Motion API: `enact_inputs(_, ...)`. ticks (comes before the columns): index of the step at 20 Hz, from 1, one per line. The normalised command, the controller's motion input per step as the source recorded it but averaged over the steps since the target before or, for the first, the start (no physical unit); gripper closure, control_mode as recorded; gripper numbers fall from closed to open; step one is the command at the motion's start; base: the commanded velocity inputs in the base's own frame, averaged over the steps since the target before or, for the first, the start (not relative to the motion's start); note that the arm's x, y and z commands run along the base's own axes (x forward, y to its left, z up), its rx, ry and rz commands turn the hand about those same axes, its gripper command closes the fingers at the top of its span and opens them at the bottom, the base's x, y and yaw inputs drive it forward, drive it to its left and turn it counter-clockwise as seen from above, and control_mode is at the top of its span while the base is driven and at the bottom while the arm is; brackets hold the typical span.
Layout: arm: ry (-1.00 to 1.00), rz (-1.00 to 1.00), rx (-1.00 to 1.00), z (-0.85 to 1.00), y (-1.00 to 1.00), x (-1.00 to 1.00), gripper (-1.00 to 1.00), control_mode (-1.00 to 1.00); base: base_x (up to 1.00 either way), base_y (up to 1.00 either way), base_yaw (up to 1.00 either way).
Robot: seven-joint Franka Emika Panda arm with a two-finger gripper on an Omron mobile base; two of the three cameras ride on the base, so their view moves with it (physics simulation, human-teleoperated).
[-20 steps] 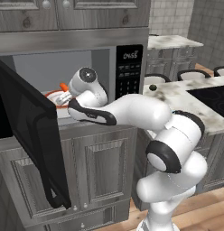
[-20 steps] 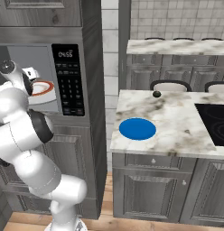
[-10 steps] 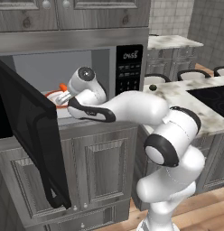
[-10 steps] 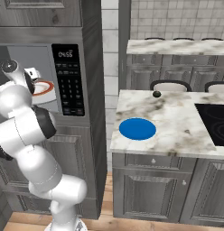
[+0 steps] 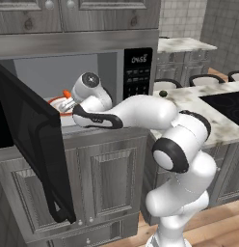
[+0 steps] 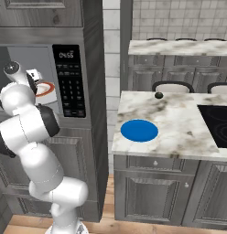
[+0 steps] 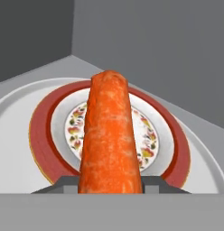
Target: Pick the carrot from the counter and place it in the microwave. Then turn on the microwave.
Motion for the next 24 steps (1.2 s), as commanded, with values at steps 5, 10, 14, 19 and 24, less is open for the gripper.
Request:
enact_inputs(5, 0.01, 0.0, 0.0, -0.05, 0.04, 0.1, 1.0, -1.0, 0.0, 0.0, 0.0)
enact_inputs(10, 0.0, 0.0, 0.0, -0.04, 0.04, 0.08, 1.0, -1.0, 0.0, 0.0, 0.0)
enact_inputs(14, 0.0, 0.0, 0.0, -0.03, 0.03, 0.07, 1.0, -1.0, 0.0, 0.0, 0.0)
enact_inputs(19, 0.01, -0.01, 0.0, -0.04, 0.06, 0.09, -1.0, -1.0, 0.0, 0.0, 0.0)
enact_inputs(24, 0.0, 0.0, 0.0, -0.04, 0.01, 0.06, -1.0, -1.0, 0.0, 0.0, 0.0)
